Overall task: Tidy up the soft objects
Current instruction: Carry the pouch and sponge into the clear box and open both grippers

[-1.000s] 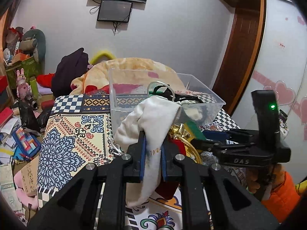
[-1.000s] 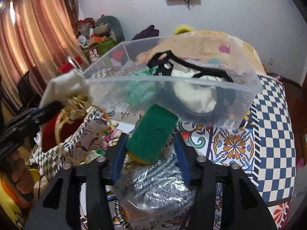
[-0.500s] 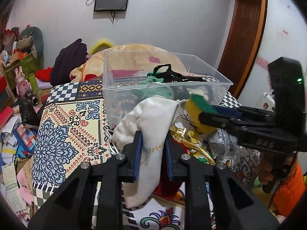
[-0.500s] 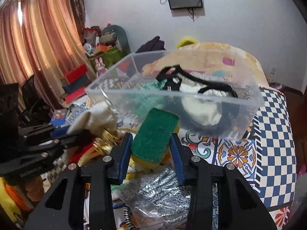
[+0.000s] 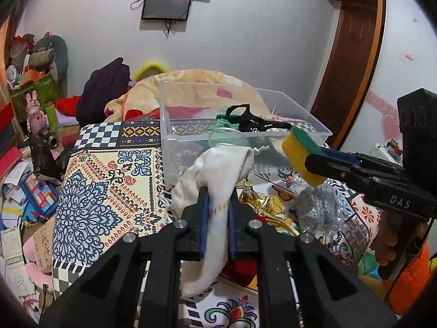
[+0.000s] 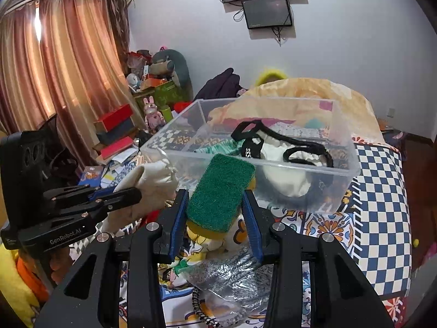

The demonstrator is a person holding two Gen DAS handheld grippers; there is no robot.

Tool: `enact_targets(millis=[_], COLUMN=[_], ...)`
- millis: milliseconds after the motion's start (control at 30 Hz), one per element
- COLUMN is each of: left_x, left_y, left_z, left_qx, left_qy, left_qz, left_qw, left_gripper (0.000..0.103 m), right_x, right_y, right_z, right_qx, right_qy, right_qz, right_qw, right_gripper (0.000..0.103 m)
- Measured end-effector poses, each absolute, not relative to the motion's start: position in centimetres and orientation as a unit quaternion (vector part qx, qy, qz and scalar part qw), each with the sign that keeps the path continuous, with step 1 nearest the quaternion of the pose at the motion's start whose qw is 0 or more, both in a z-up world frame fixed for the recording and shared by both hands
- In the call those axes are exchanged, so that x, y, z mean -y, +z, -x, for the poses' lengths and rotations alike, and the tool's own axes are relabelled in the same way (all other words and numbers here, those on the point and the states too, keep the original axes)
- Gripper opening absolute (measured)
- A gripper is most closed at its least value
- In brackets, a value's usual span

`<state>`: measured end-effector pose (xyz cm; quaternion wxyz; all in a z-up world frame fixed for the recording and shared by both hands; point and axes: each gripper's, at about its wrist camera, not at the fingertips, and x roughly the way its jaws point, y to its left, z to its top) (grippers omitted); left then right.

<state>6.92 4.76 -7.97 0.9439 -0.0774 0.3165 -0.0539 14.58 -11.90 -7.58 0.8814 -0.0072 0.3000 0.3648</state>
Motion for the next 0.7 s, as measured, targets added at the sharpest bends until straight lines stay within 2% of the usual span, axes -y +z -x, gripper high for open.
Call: enact_targets(millis=[367,700], left_x=[-4.1,-3.2], left_y=[-2.7,0.3], left_z=[-4.7,-7.7], left_qx=[-0.244,-0.2], left_qy=[-0.053,-0.041], left_qz=[0.063,0.03], left_qw=[0.966,0.979], left_gripper=[0.009,0.009], right_x=[13.7,13.9], right_y=[-4.9,-2.6], right_z=[-14.0,-15.5], right_qx=[-0.261,-0.228], right_qy=[0.351,0.321], right_qz=[-0.006,0.003], right_qw=[0.9,0.919], right_gripper=[0.037,0.037])
